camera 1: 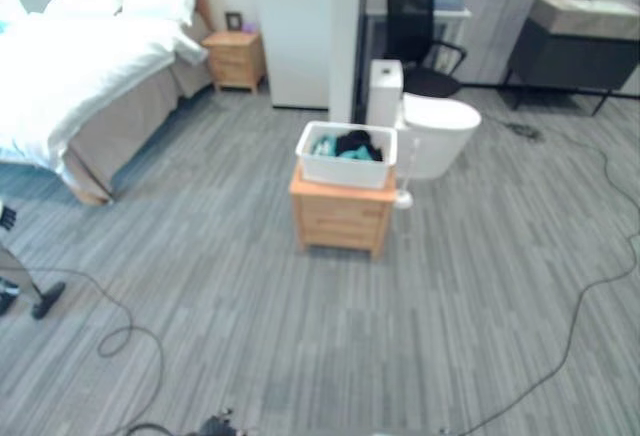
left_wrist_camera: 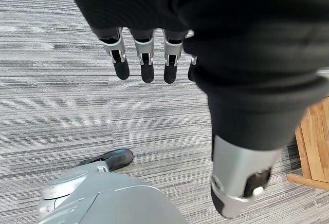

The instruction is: Grab the laundry basket,head to the washer,open it,put in the laundry and shut it.

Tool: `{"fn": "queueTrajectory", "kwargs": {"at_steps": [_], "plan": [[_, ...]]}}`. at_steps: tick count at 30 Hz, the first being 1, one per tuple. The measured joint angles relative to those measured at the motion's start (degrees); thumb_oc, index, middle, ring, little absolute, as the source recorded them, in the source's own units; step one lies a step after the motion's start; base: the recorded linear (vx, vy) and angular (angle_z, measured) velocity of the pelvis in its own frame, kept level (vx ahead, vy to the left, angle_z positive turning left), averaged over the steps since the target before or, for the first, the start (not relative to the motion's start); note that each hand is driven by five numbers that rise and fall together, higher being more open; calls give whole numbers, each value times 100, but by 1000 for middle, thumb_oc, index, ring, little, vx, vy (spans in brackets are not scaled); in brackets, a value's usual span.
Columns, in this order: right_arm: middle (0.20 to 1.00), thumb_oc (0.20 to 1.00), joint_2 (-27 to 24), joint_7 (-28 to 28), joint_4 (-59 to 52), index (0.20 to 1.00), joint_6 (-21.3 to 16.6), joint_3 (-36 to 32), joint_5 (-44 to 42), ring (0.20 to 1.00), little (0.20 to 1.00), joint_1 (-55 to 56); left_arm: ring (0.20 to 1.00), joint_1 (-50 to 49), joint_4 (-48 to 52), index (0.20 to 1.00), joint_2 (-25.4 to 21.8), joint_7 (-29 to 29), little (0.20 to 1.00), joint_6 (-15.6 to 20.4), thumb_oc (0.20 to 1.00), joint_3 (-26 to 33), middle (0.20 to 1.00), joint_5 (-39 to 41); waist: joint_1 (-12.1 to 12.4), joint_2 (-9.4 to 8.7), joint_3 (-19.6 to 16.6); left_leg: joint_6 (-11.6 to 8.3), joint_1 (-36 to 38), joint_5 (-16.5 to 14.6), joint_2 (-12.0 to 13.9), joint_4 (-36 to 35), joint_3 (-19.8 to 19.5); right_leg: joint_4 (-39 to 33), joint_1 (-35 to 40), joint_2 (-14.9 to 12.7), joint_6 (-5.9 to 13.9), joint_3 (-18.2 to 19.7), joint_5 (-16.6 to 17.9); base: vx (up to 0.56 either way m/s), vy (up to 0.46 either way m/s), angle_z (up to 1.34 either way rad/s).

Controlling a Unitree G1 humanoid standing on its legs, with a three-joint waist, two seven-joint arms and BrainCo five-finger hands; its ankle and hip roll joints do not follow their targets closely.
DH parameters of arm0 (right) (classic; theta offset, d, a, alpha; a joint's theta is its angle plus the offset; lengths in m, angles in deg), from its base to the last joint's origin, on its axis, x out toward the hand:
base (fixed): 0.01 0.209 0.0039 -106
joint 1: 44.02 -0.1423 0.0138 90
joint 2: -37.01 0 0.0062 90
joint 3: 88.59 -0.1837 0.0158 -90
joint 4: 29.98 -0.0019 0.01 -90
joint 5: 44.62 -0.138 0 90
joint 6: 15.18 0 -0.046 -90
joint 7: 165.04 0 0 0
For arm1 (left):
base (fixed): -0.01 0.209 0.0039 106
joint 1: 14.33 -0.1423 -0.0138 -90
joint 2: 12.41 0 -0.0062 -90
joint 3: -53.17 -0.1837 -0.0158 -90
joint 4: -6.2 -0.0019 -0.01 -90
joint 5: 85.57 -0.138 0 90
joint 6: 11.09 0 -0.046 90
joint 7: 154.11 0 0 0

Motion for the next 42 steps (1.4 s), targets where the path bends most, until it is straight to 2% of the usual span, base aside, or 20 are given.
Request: {"fn": "queueTrajectory", "kwargs": {"at_steps": [13,15,17,20,21,23,24,25,26,29,30,32,34,35,36,37,38,40,41,42], "plan": [[1000,1000,-5,63,1,1000,0,-47,-4,1000,1000,-38,1000,50,1,1000,-7,1,1000,8,1000,23,1000,67,43,-66,153,14,-29,-9,-37,-99,152,2,-156,-42,34,160,27,19,60,-7],[1000,1000,-24,79,102,1000,-1,-123,-6,1000,1000,-101,1000,116,0,1000,-12,0,1000,16,1000,46,1000,111,78,-75,214,79,-168,-74,-59,61,147,144,-267,-72,55,171,7,12,147,-3],[1000,1000,-118,106,202,1000,-7,-286,-27,1000,1000,-242,1000,260,10,1000,7,-21,1000,16,1000,42,1000,112,120,26,368,196,-298,-152,-54,197,99,877,-692,-99,83,127,1,32,190,-9],[1000,1000,-314,117,215,1000,-35,-492,-208,1000,1000,-420,1000,365,23,1000,-37,-118,1000,17,1000,0,1000,110,1,201,601,324,-202,-196,-60,202,93,3184,-1709,-322,363,145,-219,133,133,3],[1000,1000,-377,114,213,1000,-56,-497,-299,1000,1000,-474,1000,336,20,1000,-86,-119,1000,18,1000,-2,1000,100,-99,184,687,439,-97,-295,-182,208,45,4428,-2306,-565,631,289,-221,241,60,26],[1000,1000,-390,113,354,1000,-56,-501,-299,1000,1000,-408,1000,345,-17,1000,-120,-112,1000,63,1000,-108,1000,85,-140,107,707,608,43,-408,-420,212,-86,4777,-2709,-868,922,539,-53,227,11,30],[1000,1000,-403,104,425,1000,-34,-502,-303,1000,1000,-367,1000,339,-79,1000,-86,-121,1000,68,1000,-165,1000,66,-182,85,709,679,70,-409,-486,205,-148,4646,-2827,-1047,844,490,24,243,-75,44],[1000,1000,-411,100,463,1000,-8,-517,-307,1000,1000,-256,1000,291,-119,1000,-40,-123,1000,68,1000,-172,1000,34,-244,160,722,658,162,-454,-498,222,-268,4336,-2891,-1157,794,468,72,486,-181,49],[1000,1000,-431,117,490,1000,-6,-568,-318,1000,1000,-144,1000,249,-148,1000,-17,-124,1000,66,1000,-240,1000,18,-282,212,694,646,216,-479,-509,210,-372,4038,-2960,-1199,864,473,233,529,-233,58],[1000,1000,-416,112,692,1000,8,-923,-342,1000,1000,5,1000,411,-419,1000,29,-114,1000,72,1000,-206,1000,-10,-562,237,749,493,292,-710,-473,321,-868,1601,-2685,-1136,884,602,523,377,-179,75],[1000,1000,-388,113,774,1000,20,-946,-342,1000,1000,31,1000,438,-487,1000,33,-109,1000,71,1000,-198,1000,-10,-611,241,744,476,366,-726,-434,319,-934,1018,-2601,-1095,807,609,709,556,-279,55],[1000,1000,-367,119,792,1000,45,-1076,-354,1000,1000,161,1000,361,-500,1000,63,-109,1000,79,1000,-207,1000,-20,-751,149,720,299,664,-1023,-397,271,-1081,525,-2597,-1125,845,410,1073,519,-276,40],[1000,1000,-388,115,775,1000,48,-1238,-460,1000,1000,315,1000,74,-516,1000,189,-109,1000,79,1000,-207,1000,-23,-869,177,549,218,1192,-1392,-161,133,-1142,662,-2569,-1028,754,35,1253,545,-353,25],[1000,1000,-439,118,777,1000,46,-1254,-462,1000,1000,383,1000,-58,-515,1000,298,-113,1000,79,1000,-207,1000,-26,-947,312,414,87,1468,-1532,132,13,-1161,1022,-2596,-832,604,-138,1595,735,-507,8],[1000,1000,-467,126,893,1000,59,-1389,-508,1000,1000,278,1000,-64,-588,1000,456,-122,1000,80,1000,-234,1000,-143,-1006,572,372,-199,1663,-1656,553,333,-1106,1863,-2657,-550,336,-394,1247,738,-532,0],[1000,1000,-448,158,810,1000,62,-1391,-521,1000,1000,232,1000,-35,-642,1000,472,-124,1000,87,1000,-205,1000,-197,-955,523,339,-383,1559,-1557,555,724,-1119,2159,-2683,-570,105,-434,1044,501,-350,-2],[1000,1000,-460,172,800,1000,31,-1348,-526,1000,1000,113,1000,-18,-547,1000,475,-108,1000,123,1000,-187,1000,-195,-981,403,274,-573,1130,-1392,480,1554,-1077,2424,-2722,-516,67,-266,699,338,-312,-20],[1000,1000,-527,167,745,1000,-4,-1200,-549,1000,1000,-54,1000,33,-554,1000,456,-107,1000,238,1000,-8,1000,-191,-840,303,214,-531,654,-1121,427,3012,-888,2420,-2552,-328,-185,-123,480,356,-446,-52],[1000,1000,-548,159,661,1000,-12,-1129,-547,1000,1000,-28,1000,118,-496,1000,429,-107,1000,159,1000,26,1000,-176,-845,264,196,-542,376,-426,463,3454,-952,2394,-2372,-207,-277,-127,282,405,-556,-14],[1000,1000,-517,163,574,1000,8,-916,-539,1000,1000,-41,1000,179,-391,1000,326,-118,1000,151,1000,186,1000,-146,-801,109,183,-304,-263,657,445,4459,-758,2166,-2169,-165,-462,-64,176,426,-538,15]]}}
